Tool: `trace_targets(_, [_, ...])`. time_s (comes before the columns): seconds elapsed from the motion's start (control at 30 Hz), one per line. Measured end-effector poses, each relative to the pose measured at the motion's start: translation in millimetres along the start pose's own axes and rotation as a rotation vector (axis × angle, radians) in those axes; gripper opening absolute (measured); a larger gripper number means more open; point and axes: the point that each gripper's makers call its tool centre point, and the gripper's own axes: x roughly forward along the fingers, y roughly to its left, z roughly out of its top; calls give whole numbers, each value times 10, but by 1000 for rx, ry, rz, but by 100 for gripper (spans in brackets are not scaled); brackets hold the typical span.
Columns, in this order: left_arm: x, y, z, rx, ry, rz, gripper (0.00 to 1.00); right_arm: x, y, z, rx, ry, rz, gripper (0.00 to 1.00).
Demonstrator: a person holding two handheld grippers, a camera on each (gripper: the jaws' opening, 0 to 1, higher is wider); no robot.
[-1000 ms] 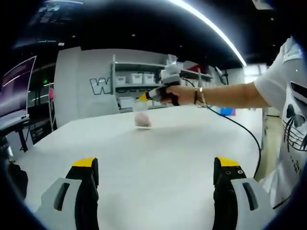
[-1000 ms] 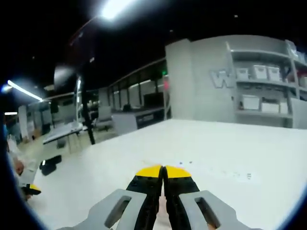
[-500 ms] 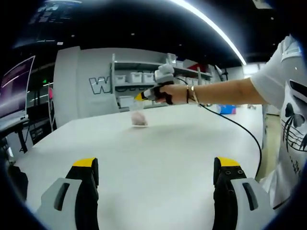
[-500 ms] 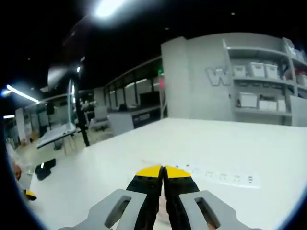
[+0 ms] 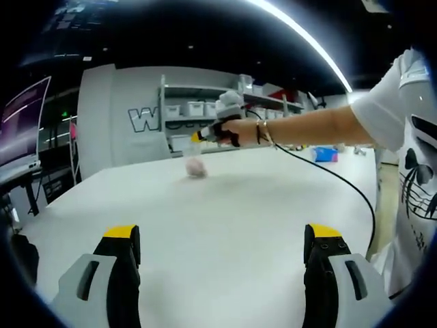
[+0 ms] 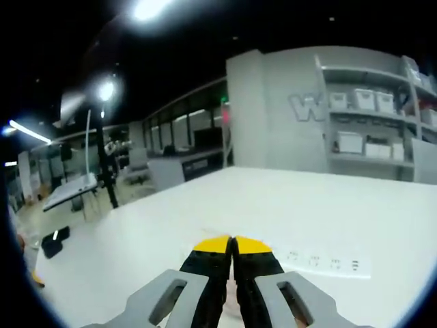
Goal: Open the resealable bag by pulling the two sides of the seal apart until the entire bag opening is separated and visibly accessible.
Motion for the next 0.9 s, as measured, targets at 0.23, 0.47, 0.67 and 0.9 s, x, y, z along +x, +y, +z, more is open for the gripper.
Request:
trace_targets(0.23, [9, 38, -13, -4, 0, 4, 99, 107, -111, 42, -10, -1, -31, 0])
trace_targets(0.47, [-4, 67, -26, -2, 3, 11, 99, 167, -218, 76, -31, -10, -70, 0])
trace_targets(0.67, [-5, 74, -31, -3, 2, 16, 99, 190, -222, 11, -58, -13, -85, 0])
trace_targets(0.9, [-6, 58, -33, -2, 3, 13, 99, 210, 7, -190, -64, 4, -25, 0])
